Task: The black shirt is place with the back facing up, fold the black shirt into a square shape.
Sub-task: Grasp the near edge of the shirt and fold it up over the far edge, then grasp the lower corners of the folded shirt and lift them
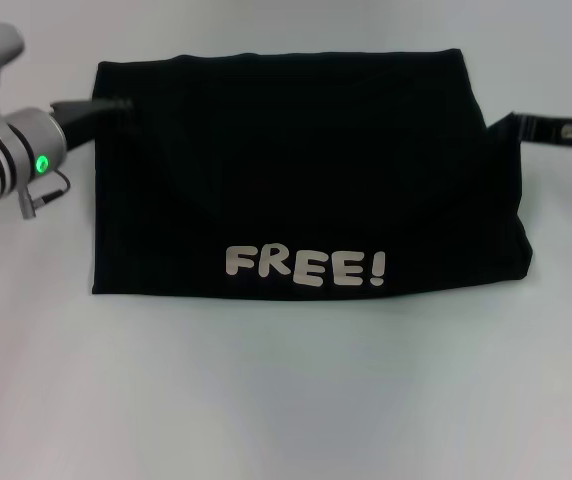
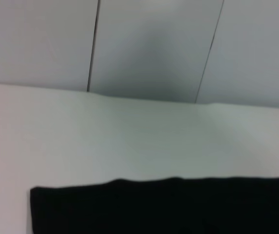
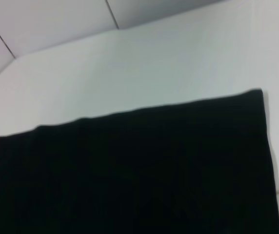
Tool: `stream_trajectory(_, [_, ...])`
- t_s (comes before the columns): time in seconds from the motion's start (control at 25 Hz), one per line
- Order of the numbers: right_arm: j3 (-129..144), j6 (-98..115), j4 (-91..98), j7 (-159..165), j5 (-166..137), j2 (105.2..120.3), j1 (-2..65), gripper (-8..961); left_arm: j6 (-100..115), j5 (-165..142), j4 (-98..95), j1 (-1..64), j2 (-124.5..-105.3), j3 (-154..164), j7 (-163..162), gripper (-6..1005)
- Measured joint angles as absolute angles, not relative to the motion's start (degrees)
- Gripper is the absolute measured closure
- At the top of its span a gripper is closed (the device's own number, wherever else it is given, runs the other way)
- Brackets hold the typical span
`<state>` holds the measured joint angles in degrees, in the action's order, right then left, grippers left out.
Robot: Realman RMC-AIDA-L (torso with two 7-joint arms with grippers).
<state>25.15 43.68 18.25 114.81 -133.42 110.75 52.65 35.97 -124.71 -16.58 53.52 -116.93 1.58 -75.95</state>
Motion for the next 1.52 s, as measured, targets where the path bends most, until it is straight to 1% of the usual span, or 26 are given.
stream_trajectory(0.12, [24.84, 42.38, 17.14, 113.26, -133.42, 111.5, 52.53, 886, 34.5, -124.7, -16.21, 53.52, -117.91, 1.58, -74.5, 957])
stream_trajectory(0.24, [24.6, 41.57, 17.02, 112.6, -133.38, 112.06, 52.46, 884, 33.81, -124.7, -16.21, 53.49, -118.19, 1.48, -74.06, 957])
stream_trajectory(0.52, [25.11, 42.02, 17.39, 112.09, -131.82, 112.51, 52.45, 880, 33.2, -124.7, -16.52, 53.47, -118.28, 1.52, -73.66, 875])
stream_trajectory(0.76, [25.16, 42.74, 17.71, 112.04, -131.78, 112.59, 52.54, 650, 31.55, -123.54, -16.7, 53.3, -118.33, 1.39, -73.39, 775])
stream_trajectory(0.96, [25.04, 43.04, 18.62, 112.01, -131.74, 112.62, 52.52, 403, 29.24, -120.18, -18.09, 53.2, -118.3, 1.48, -73.48, 692])
stream_trajectory(1.04, [24.71, 44.7, 20.15, 111.99, -131.08, 112.63, 52.01, 364, 30.08, -118.63, -19.3, 52.8, -118.43, 1.5, -74.21, 493])
stream_trajectory(1.12, [24.61, 48.21, 22.21, 111.24, -128.54, 112.7, 50.82, 324, 33.44, -117.91, -20.89, 51.62, -118.51, 1.62, -76.99, 409])
stream_trajectory(1.24, [24.94, 55.41, 24.42, 108.3, -122.34, 112.87, 48.45, 265, 47.49, -117.5, -24.34, 47.8, -118.41, 3.9, -83.84, 282])
stream_trajectory(1.36, [25.11, 59.15, 24.98, 104.62, -119.13, 113.23, 46.82, 206, 57.71, -117.07, -26.87, 44.91, -118.43, 7.08, -84.92, 217])
stream_trajectory(1.48, [25.17, 60.45, 25.05, 102.42, -119.1, 113.51, 46.42, 207, 63.05, -117.19, -29.97, 42.91, -118.86, 10.59, -84.97, 152])
stream_trajectory(1.52, [25.21, 60.98, 25.04, 101.35, -119.13, 113.67, 46.19, 208, 66.73, -117.21, -32.48, 41.16, -119.1, 13.67, -84.93, 152])
